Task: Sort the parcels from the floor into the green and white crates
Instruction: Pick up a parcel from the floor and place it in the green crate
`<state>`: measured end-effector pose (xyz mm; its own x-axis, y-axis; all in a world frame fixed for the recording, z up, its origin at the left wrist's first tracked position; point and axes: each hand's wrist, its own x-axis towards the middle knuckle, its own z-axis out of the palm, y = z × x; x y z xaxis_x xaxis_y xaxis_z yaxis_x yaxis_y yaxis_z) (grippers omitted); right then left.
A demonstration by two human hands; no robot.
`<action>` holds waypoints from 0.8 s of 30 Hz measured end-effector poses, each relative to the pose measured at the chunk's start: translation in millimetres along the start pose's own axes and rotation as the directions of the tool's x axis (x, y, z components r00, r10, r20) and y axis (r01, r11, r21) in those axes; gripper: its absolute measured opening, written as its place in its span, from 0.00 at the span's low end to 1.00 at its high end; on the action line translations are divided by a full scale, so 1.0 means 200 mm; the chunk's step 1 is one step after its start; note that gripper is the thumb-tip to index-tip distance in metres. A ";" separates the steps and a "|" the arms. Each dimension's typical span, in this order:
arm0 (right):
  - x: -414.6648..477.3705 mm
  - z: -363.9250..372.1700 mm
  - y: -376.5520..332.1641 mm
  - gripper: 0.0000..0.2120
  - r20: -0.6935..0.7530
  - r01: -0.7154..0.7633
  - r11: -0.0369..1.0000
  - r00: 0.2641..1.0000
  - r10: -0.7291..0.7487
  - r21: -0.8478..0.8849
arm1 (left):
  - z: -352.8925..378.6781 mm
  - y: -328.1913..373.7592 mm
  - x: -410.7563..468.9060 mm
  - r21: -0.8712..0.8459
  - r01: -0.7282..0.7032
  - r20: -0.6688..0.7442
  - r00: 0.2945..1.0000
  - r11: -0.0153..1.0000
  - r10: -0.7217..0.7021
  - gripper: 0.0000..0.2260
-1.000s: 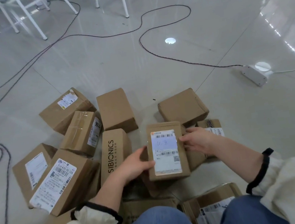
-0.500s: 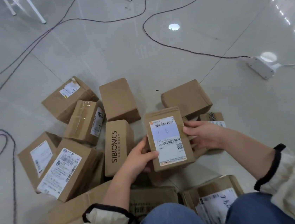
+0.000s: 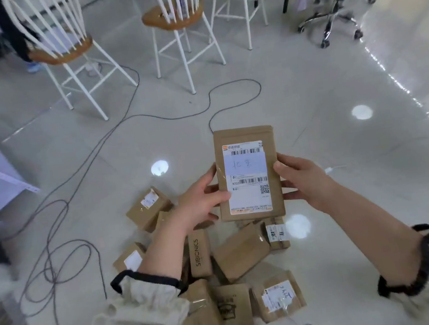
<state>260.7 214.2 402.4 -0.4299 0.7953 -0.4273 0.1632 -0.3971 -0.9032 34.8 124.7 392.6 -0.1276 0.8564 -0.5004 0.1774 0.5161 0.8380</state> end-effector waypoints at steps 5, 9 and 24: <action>-0.51 0.00 -0.80 0.14 -0.130 0.177 0.983 0.977 -0.171 0.039 | -0.11 0.80 -0.55 0.012 -0.127 -0.006 0.992 0.992 0.127 0.28; -0.78 0.03 -1.19 0.14 -0.135 0.289 0.957 0.950 -0.281 0.040 | -0.15 1.15 -0.82 0.007 -0.278 -0.063 0.959 0.961 0.278 0.29; -1.00 -0.08 -1.33 0.13 -0.128 0.371 0.928 0.923 -0.364 0.035 | -0.05 1.41 -0.97 0.090 -0.382 -0.048 0.921 0.920 0.387 0.28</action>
<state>317.2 167.4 728.0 -0.3420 0.9370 -0.0711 -0.0386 -0.0896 -0.9952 100.8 103.7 728.0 -0.0956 0.9875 -0.1256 0.2993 0.1489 0.9425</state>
